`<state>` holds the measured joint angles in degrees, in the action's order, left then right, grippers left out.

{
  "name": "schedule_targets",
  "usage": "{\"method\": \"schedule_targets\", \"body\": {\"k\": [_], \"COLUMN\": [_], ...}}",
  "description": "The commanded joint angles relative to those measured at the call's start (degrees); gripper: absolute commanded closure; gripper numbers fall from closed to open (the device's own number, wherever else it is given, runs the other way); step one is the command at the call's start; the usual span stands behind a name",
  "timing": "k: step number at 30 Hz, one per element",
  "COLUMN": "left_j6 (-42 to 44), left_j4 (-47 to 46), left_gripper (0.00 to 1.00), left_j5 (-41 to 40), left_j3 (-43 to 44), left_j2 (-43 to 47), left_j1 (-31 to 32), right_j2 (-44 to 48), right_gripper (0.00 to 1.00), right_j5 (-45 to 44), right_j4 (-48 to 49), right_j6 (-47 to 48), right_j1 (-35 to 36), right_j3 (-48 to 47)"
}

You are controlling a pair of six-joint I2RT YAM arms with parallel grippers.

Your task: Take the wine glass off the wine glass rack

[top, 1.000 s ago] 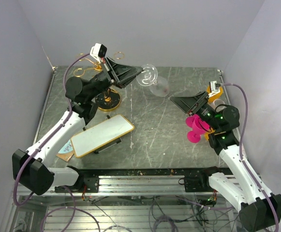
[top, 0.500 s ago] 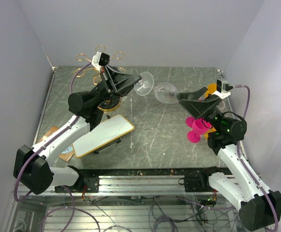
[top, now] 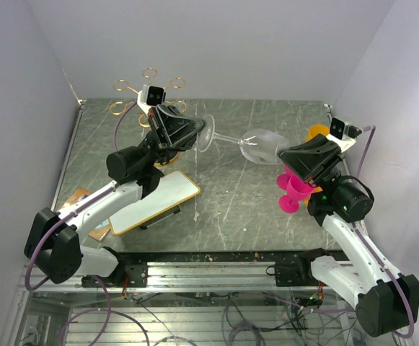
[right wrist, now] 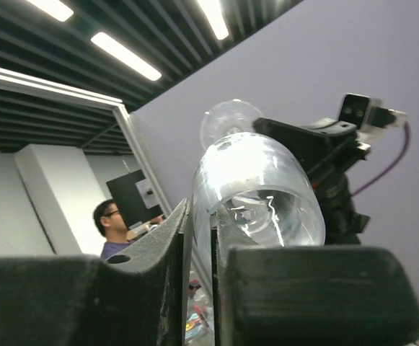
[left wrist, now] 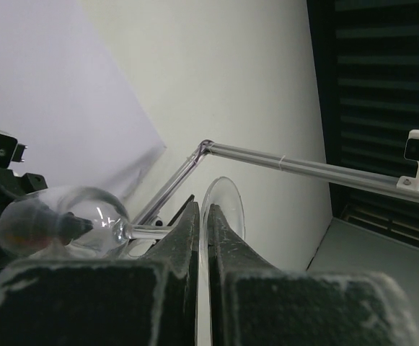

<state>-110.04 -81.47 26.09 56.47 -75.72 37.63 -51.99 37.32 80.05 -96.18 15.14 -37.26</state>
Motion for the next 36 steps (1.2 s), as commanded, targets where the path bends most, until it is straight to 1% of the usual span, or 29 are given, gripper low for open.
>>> {"method": "schedule_targets", "body": {"k": [1,2,4,6,7,8,12,13,14,15,16,17,18,22,23,25,26,28,32,36], "left_j6": [0.8,1.0,2.0,4.1,5.2,6.3,9.1,9.8,10.4,11.0,11.6,12.2,13.1,17.7,18.9,21.7,23.4,26.5,31.2,32.9], "left_j4": [-6.4,-6.6,-5.9,-3.8,-2.6,-1.4,1.9,2.9,3.6,4.2,4.8,5.5,6.4,13.1,15.1,19.7,23.5,29.3,38.3,43.9], "left_gripper": [0.93,0.93,0.93,0.88,0.84,0.78,0.48,0.38,0.21,0.1,0.04,0.01,0.01,0.01,0.0,0.0,0.01,0.01,0.01,0.01], "left_j5": [-0.8,-0.8,-0.3,0.2,0.2,0.2,-0.3,-0.1,-0.1,0.0,-0.1,-0.1,-0.3,-1.0,-1.4,-2.2,-2.6,-4.0,-7.1,-9.1], "left_j3": [-1.4,-1.4,-1.5,-1.7,-2.0,-2.3,-4.5,-4.8,-5.2,-5.6,-6.2,-6.9,-7.6,-10.6,-11.4,-12.8,-13.2,-13.8,-15.1,-16.5], "left_j2": [-1.9,-2.1,-2.0,-1.3,-0.7,-0.2,2.0,2.5,2.9,3.4,3.9,4.5,5.3,9.4,11.1,13.6,14.9,17.5,22.3,25.5], "left_j1": [1.1,1.2,1.5,1.6,1.7,1.7,1.7,1.7,1.7,1.7,1.7,1.7,1.7,1.7,1.7,1.7,1.7,1.7,1.7,1.7], "right_j2": [0.4,0.0,-0.7,-1.1,-1.0,-0.6,2.4,3.4,4.4,5.3,6.4,7.3,8.8,13.6,14.7,16.8,17.7,18.4,18.7,16.3], "right_gripper": [0.94,0.99,1.0,1.0,1.0,1.0,1.0,1.0,1.0,1.0,1.0,1.0,1.0,1.0,1.0,1.0,1.0,1.0,1.0,1.0], "right_j5": [-1.4,-1.8,-2.7,-3.6,-4.0,-4.2,-6.5,-7.0,-7.3,-7.7,-8.1,-8.5,-9.0,-11.2,-12.0,-13.9,-15.1,-17.6,-21.2,-22.8], "right_j4": [7.6,9.0,12.0,14.6,14.7,14.5,9.9,8.0,6.0,3.7,1.3,-0.9,-3.4,-19.1,-24.7,-39.3,-47.1,-58.3,-70.9,-81.6], "right_j6": [-3.9,-5.1,-7.7,-9.8,-10.0,-10.0,-7.5,-6.4,-5.4,-4.3,-3.2,-2.0,-0.6,6.4,9.1,15.0,18.1,23.3,30.9,34.1], "right_j1": [0.3,0.3,0.4,0.3,0.3,0.3,0.3,0.3,0.3,0.3,0.4,0.3,0.4,0.3,0.4,0.3,0.3,0.4,0.4,0.3], "right_j3": [-2.4,-2.5,-2.8,-3.1,-3.3,-3.4,-2.5,-2.4,-2.2,-2.1,-1.9,-1.9,-1.8,-2.0,-2.6,-5.2,-7.7,-10.7,-13.9,-17.0]}}
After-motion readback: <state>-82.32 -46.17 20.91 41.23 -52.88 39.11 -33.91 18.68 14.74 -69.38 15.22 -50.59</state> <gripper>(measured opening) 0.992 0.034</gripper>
